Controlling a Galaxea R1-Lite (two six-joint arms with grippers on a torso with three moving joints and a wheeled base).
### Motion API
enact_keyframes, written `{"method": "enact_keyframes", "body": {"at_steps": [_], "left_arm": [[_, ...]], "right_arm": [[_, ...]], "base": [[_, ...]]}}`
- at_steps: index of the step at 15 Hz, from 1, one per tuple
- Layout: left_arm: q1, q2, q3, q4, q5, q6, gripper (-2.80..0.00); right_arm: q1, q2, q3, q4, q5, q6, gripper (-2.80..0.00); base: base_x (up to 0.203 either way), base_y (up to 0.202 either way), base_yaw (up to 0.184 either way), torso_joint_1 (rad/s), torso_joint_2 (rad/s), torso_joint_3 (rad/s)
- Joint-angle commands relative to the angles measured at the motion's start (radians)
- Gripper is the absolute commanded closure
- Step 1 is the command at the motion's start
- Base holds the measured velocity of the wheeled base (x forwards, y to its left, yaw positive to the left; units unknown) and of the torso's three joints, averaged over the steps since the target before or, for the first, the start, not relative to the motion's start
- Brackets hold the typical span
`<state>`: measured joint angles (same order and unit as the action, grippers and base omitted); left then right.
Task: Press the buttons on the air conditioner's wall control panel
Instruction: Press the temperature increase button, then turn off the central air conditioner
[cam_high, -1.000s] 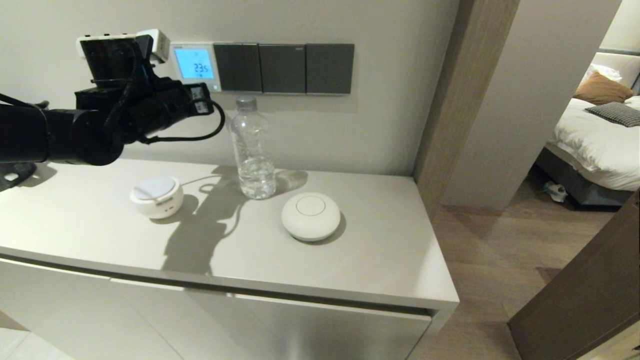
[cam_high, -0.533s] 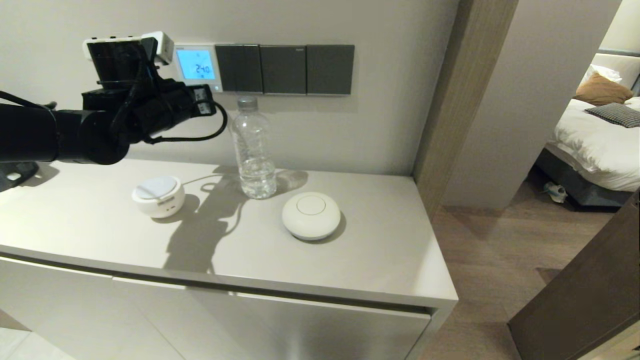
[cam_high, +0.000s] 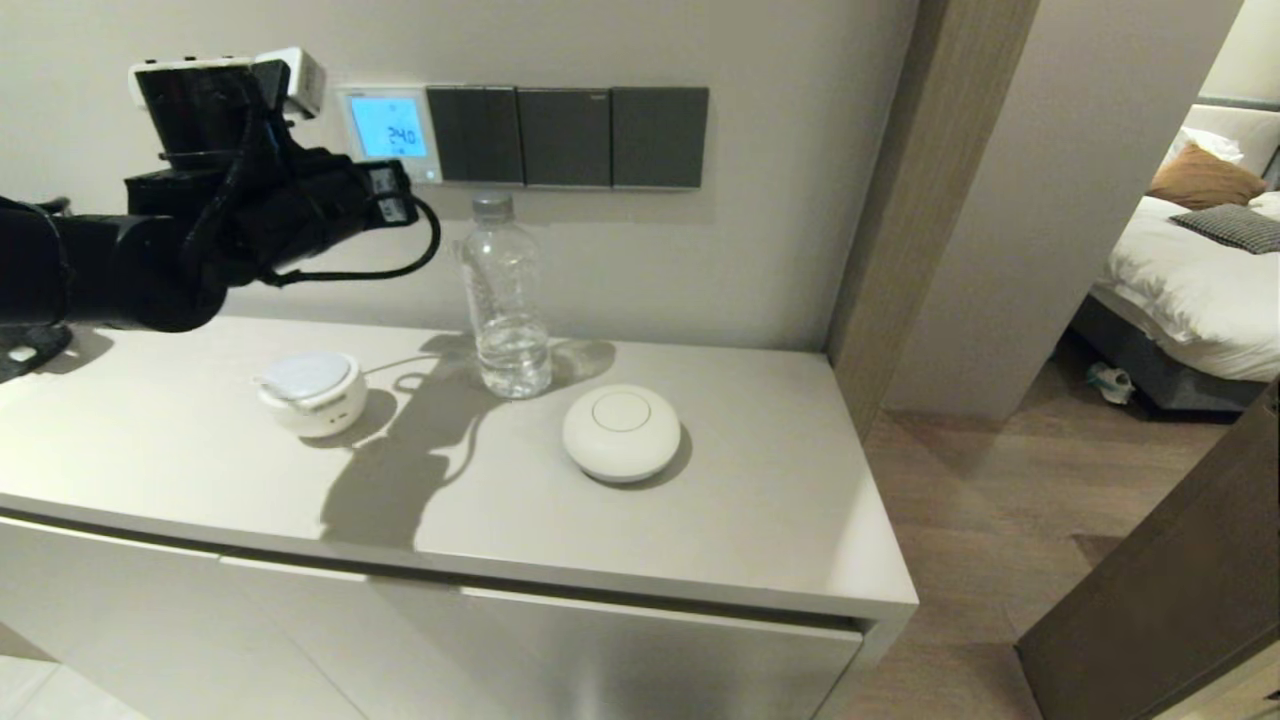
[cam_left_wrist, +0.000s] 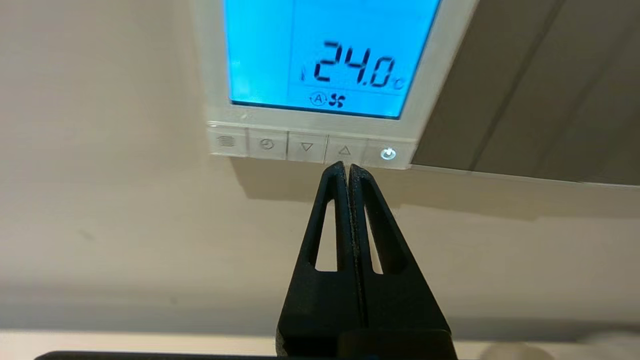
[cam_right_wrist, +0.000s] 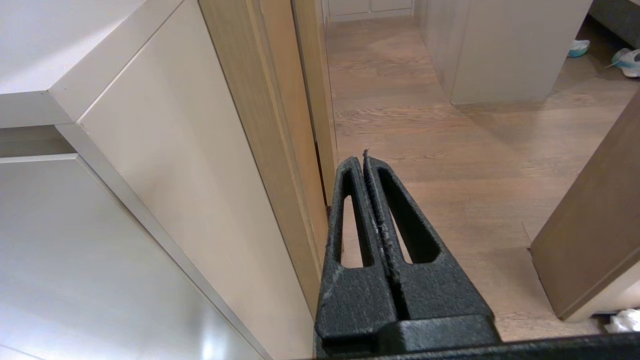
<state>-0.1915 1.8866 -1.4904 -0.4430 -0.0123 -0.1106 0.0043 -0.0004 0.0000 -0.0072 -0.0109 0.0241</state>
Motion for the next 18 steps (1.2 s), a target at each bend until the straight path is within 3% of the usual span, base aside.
{"method": "enact_keyframes", "body": {"at_steps": [1,5,12,18], "left_arm": [[0.0,-0.122,0.081,-0.002,-0.001,0.0,0.0],[0.0,-0.365,0.265,-0.001,-0.003,0.008,0.0],[0.036,-0.939,0.669,0.041,0.001,0.12,0.0],[0.051,-1.485,0.965,0.374,0.049,0.156,0.0]], "right_arm": [[0.0,0.0,0.003,0.0,0.0,0.0,0.0],[0.0,0.0,0.003,0.0,0.0,0.0,0.0],[0.0,0.0,0.003,0.0,0.0,-0.001,0.0],[0.0,0.0,0.003,0.0,0.0,0.0,0.0]], "base": [[0.0,0.0,0.0,0.038,0.01,-0.001],[0.0,0.0,0.0,0.0,0.0,0.0],[0.0,0.0,0.0,0.0,0.0,0.0],[0.0,0.0,0.0,0.0,0.0,0.0]]}}
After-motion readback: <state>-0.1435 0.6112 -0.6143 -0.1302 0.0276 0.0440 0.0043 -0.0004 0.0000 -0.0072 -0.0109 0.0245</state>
